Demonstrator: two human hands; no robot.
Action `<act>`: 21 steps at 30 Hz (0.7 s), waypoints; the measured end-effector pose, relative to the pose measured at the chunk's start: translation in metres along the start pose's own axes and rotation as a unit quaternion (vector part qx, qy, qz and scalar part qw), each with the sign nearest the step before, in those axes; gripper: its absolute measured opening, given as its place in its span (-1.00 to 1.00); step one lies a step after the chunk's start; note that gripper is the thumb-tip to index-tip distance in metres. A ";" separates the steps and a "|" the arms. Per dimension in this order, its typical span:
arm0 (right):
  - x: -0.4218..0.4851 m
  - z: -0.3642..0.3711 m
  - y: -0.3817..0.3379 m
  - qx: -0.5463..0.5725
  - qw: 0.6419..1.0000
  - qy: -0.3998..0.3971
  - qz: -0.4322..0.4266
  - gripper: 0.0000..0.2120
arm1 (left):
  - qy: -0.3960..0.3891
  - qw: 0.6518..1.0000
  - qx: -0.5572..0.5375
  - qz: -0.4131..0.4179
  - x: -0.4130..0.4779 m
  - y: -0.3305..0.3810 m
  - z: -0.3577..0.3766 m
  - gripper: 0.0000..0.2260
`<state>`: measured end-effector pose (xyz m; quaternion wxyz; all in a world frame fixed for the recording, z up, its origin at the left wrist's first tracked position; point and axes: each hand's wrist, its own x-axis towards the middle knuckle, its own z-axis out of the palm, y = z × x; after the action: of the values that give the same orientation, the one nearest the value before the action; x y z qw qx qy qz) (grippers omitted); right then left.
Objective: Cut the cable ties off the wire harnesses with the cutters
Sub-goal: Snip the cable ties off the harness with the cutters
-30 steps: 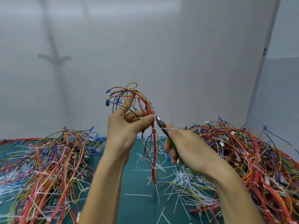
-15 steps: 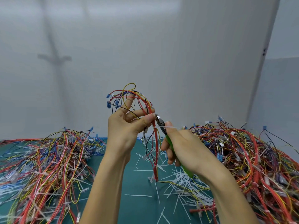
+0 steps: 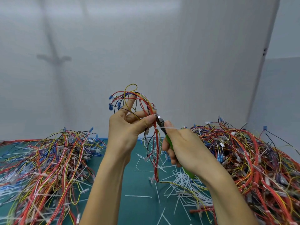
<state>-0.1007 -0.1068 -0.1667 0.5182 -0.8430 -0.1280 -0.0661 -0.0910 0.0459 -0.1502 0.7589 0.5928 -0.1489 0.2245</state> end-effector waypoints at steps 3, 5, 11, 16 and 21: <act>-0.001 0.002 -0.001 -0.004 1.000 0.001 -0.001 -0.32 | -0.002 1.000 -0.007 -0.007 0.000 0.000 0.000 -0.26; -0.003 0.003 -0.001 -0.004 1.000 0.007 -0.001 -0.33 | -0.001 1.000 -0.007 -0.009 0.000 -0.001 -0.001 -0.28; -0.003 0.001 -0.006 0.070 0.997 0.017 0.009 -0.31 | 0.007 1.000 -0.005 -0.018 -0.001 -0.001 0.001 -0.29; -0.005 -0.006 -0.010 0.195 0.979 0.061 -0.026 -0.28 | 0.022 0.999 0.017 -0.032 0.000 0.000 -0.003 -0.27; -0.004 -0.007 -0.008 0.118 0.985 0.097 -0.080 -0.65 | 0.035 0.998 0.041 -0.027 0.000 -0.003 -0.004 -0.25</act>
<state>-0.1069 -0.1103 -0.1577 0.6171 -0.7526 -0.1508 -0.1734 -0.0899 0.0493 -0.1539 0.7442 0.6193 -0.0972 0.2306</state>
